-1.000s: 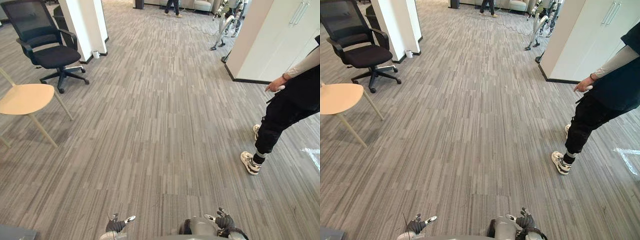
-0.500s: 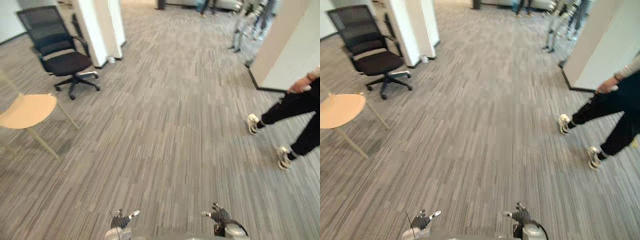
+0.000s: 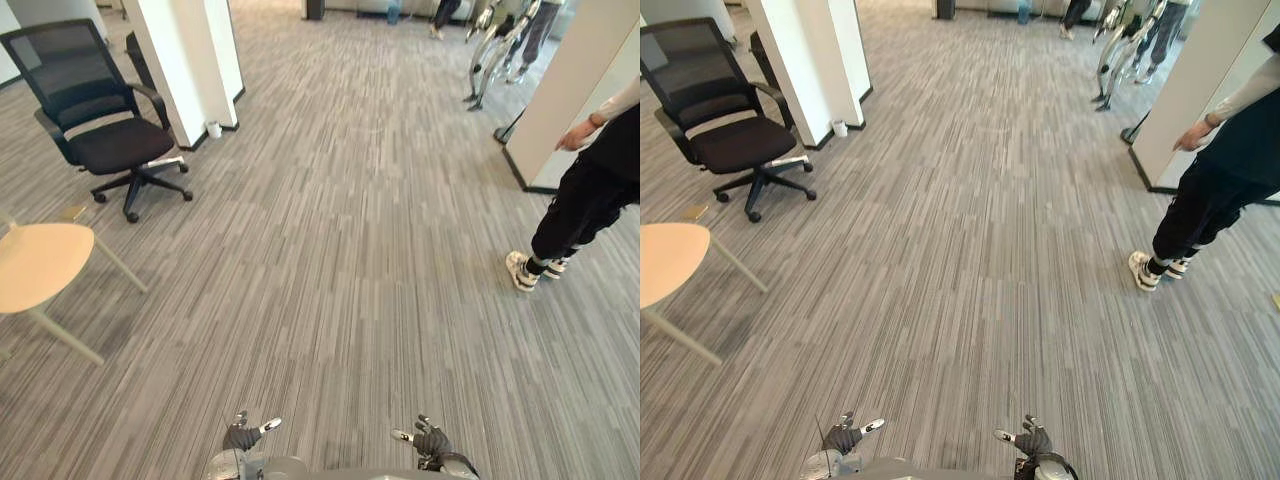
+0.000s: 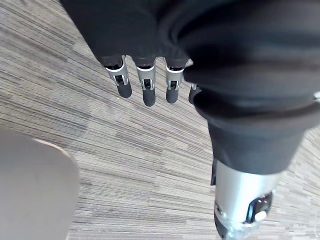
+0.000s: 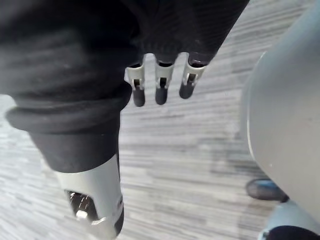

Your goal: Organize washtable

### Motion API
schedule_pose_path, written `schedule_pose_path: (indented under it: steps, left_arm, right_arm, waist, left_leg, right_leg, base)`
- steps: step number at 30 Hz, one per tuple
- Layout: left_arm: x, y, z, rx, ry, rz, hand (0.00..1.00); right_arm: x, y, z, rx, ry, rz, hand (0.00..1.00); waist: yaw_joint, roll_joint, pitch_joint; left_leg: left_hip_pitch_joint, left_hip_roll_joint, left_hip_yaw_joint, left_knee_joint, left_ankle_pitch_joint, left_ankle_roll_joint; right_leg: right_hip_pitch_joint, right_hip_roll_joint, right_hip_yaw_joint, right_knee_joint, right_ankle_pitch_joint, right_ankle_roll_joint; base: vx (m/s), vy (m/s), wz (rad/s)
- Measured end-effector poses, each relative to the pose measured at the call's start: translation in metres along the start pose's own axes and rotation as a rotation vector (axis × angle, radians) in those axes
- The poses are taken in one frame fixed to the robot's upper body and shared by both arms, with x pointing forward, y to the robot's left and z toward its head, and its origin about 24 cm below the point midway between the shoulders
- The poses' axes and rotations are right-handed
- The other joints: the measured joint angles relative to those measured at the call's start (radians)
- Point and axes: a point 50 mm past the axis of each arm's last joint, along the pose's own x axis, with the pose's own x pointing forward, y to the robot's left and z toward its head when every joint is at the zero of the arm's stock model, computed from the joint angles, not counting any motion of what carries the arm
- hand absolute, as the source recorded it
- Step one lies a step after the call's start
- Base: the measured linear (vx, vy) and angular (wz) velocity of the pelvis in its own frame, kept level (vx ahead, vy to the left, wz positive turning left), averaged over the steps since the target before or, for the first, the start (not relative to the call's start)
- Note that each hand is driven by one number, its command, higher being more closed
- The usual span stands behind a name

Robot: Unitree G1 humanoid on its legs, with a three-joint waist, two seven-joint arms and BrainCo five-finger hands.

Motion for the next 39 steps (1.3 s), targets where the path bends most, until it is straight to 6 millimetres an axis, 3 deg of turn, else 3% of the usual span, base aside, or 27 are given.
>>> schedule_pose_path:
  steps: [3,5,7,9,11,12,13,16,17,18,20,23,26,27,28,29,30,31,33,39]
  left_arm:
    - [-0.001,0.010,-0.007,-0.034,0.028,0.038,0.00]
    - [-0.001,0.014,-0.010,-0.048,0.040,0.052,0.00]
    - [-0.001,0.012,-0.008,-0.048,0.035,0.049,0.00]
    - [-0.001,0.009,-0.008,-0.051,0.035,0.043,0.00]
    - [-0.001,0.004,-0.009,-0.041,0.040,0.030,0.00]
    - [-0.001,0.003,-0.009,-0.042,0.041,0.028,0.00]
    - [-0.002,-0.001,-0.012,-0.048,0.048,0.019,0.00]
    - [-0.003,-0.010,-0.015,-0.054,0.062,-0.003,0.00]
    - [-0.003,-0.012,-0.015,-0.057,0.060,-0.009,0.00]
    - [-0.003,-0.012,-0.014,-0.058,0.058,-0.009,0.00]
    - [-0.005,-0.008,-0.020,-0.059,0.071,0.003,0.00]
    - [-0.004,-0.004,-0.014,-0.061,0.042,0.017,0.00]
    - [-0.004,-0.004,-0.010,-0.074,0.017,0.021,0.00]
    - [-0.003,-0.004,-0.009,-0.072,0.013,0.022,0.00]
    - [-0.003,-0.005,-0.009,-0.069,0.013,0.020,0.00]
    - [-0.003,-0.004,-0.008,-0.062,0.008,0.027,0.00]
    - [-0.002,-0.002,-0.005,-0.045,0.000,0.027,0.00]
    - [-0.001,-0.001,-0.004,-0.037,-0.001,0.026,0.00]
    - [-0.002,0.000,-0.007,-0.015,0.010,0.022,0.00]
    - [-0.002,0.005,-0.011,0.007,0.027,0.024,0.00]
  right_arm:
    - [0.000,-0.005,0.003,0.004,-0.020,-0.015,0.00]
    - [0.000,-0.009,0.003,0.017,-0.023,-0.030,0.00]
    - [0.000,-0.011,0.004,0.013,-0.025,-0.034,0.00]
    - [0.002,-0.013,0.007,0.005,-0.033,-0.037,0.00]
    - [0.001,-0.017,0.006,-0.004,-0.022,-0.046,0.00]
    - [0.001,-0.018,0.004,-0.001,-0.014,-0.048,0.00]
    - [0.002,-0.019,0.005,-0.005,-0.011,-0.051,0.00]
    - [0.001,-0.022,0.002,-0.008,-0.002,-0.054,0.00]
    - [0.001,-0.024,0.001,-0.012,0.001,-0.060,0.00]
    - [0.001,-0.024,0.001,-0.013,0.004,-0.060,0.00]
    - [0.001,-0.022,0.000,-0.026,0.013,-0.051,0.00]
    - [0.001,-0.019,-0.006,-0.048,0.045,-0.035,0.00]
    - [0.003,-0.013,-0.002,-0.052,0.036,-0.019,0.00]
    - [0.002,-0.014,-0.003,-0.047,0.038,-0.023,0.00]
    - [0.002,-0.017,-0.004,-0.048,0.041,-0.031,0.00]
    - [0.000,-0.015,-0.009,-0.045,0.057,-0.029,0.00]
    - [0.000,-0.013,-0.010,-0.041,0.060,-0.023,0.00]
    - [-0.001,-0.011,-0.013,-0.035,0.065,-0.021,0.00]
    - [-0.003,-0.012,-0.019,-0.031,0.080,-0.024,0.00]
    - [-0.007,-0.016,-0.028,-0.005,0.106,-0.041,0.00]
  waist:
    - [-0.020,0.003,0.002]
    - [-0.021,0.004,0.002]
    - [-0.024,0.008,0.002]
    - [-0.046,0.011,0.005]
    - [-0.069,0.024,0.007]
    - [-0.067,0.036,0.007]
    - [-0.067,0.030,0.004]
    - [-0.072,0.044,-0.014]
    - [-0.069,0.061,-0.022]
    - [-0.067,0.064,-0.023]
    - [-0.057,0.057,-0.016]
    - [-0.040,0.044,-0.012]
    - [-0.034,0.047,-0.011]
    - [-0.035,0.046,-0.011]
    - [-0.034,0.052,-0.011]
    - [-0.017,0.040,-0.021]
    - [-0.020,0.011,-0.026]
    - [-0.018,0.000,-0.027]
    - [-0.017,-0.003,-0.030]
    - [-0.018,-0.007,-0.046]
  left_leg:
    - [0.119,0.017,-0.004,-0.095,-0.007,-0.002]
    - [0.190,0.042,-0.004,-0.157,-0.007,-0.002]
    - [0.223,0.073,-0.019,-0.193,-0.014,-0.024]
    - [0.243,0.102,-0.048,-0.221,-0.028,-0.050]
    - [0.283,0.136,-0.098,-0.244,-0.038,-0.066]
    - [0.290,0.151,-0.119,-0.242,-0.034,-0.069]
    - [0.295,0.163,-0.149,-0.227,-0.003,-0.113]
    - [0.287,0.178,-0.206,-0.178,0.075,-0.160]
    - [0.257,0.193,-0.227,-0.108,0.093,-0.184]
    - [0.236,0.197,-0.237,-0.057,0.106,-0.184]
    - [0.108,0.209,-0.229,0.258,0.160,-0.233]
    - [-0.011,0.227,-0.133,0.433,0.044,-0.210]
    - [-0.128,0.222,-0.091,0.260,-0.001,-0.192]
    - [-0.151,0.204,-0.100,0.090,0.022,-0.214]
    - [-0.146,0.193,-0.108,0.026,0.109,-0.215]
    - [-0.113,0.157,-0.099,-0.031,0.121,-0.199]
    - [-0.084,0.140,-0.094,-0.071,0.133,-0.189]
    - [-0.069,0.133,-0.088,-0.097,0.144,-0.184]
    - [-0.043,0.116,-0.079,-0.132,0.153,-0.170]
    - [0.032,0.093,-0.073,-0.248,0.194,-0.153]
  right_leg:
    - [-0.089,0.018,-0.034,-0.005,-0.044,-0.040]
    - [-0.116,0.032,-0.090,-0.149,-0.085,-0.047]
    - [-0.140,0.052,-0.133,-0.358,-0.081,-0.051]
    - [-0.174,0.073,-0.121,-0.607,-0.014,-0.047]
    - [-0.152,0.105,-0.081,-0.711,0.165,-0.038]
    - [-0.143,0.118,-0.088,-0.692,0.156,-0.052]
    - [-0.148,0.113,-0.108,-0.628,0.108,-0.069]
    - [-0.133,0.107,-0.144,-0.544,0.004,-0.097]
    - [-0.094,0.129,-0.165,-0.584,-0.008,-0.108]
    - [-0.072,0.143,-0.166,-0.612,-0.010,-0.112]
    - [0.048,0.185,-0.153,-0.733,-0.008,-0.128]
    - [0.191,0.199,-0.129,-0.834,0.001,-0.140]
    - [0.256,0.191,-0.102,-0.889,0.003,-0.136]
    - [0.274,0.182,-0.101,-0.905,0.005,-0.121]
    - [0.283,0.182,-0.100,-0.913,0.005,-0.107]
    - [0.289,0.158,-0.078,-0.926,0.006,-0.090]
    - [0.294,0.138,-0.077,-0.926,0.006,-0.086]
    - [0.295,0.116,-0.079,-0.925,0.010,-0.080]
    - [0.299,0.099,-0.076,-0.915,0.026,-0.054]
    - [0.313,0.078,-0.062,-0.915,0.052,-0.034]
  base:
    - [0.30,0.008,-0.04]
    - [0.33,-0.067,-0.02]
    - [0.32,-0.098,0.16]
    - [0.40,-0.150,0.37]
    - [0.46,-0.210,0.60]
    - [0.58,-0.305,0.46]
    - [0.56,-0.338,0.31]
    - [0.45,-0.270,0.37]
    - [0.46,-0.246,0.32]
    - [0.43,-0.232,0.16]
    - [0.38,-0.194,-0.08]
    - [0.30,-0.120,-0.21]
    - [0.22,0.025,-0.34]
    - [0.23,0.112,-0.22]
    - [0.27,0.138,-0.25]
    - [0.24,0.124,-0.12]
    - [0.24,0.127,-0.04]
    - [0.17,0.133,0.13]
    - [0.18,0.169,0.10]
    - [0.09,0.063,0.03]
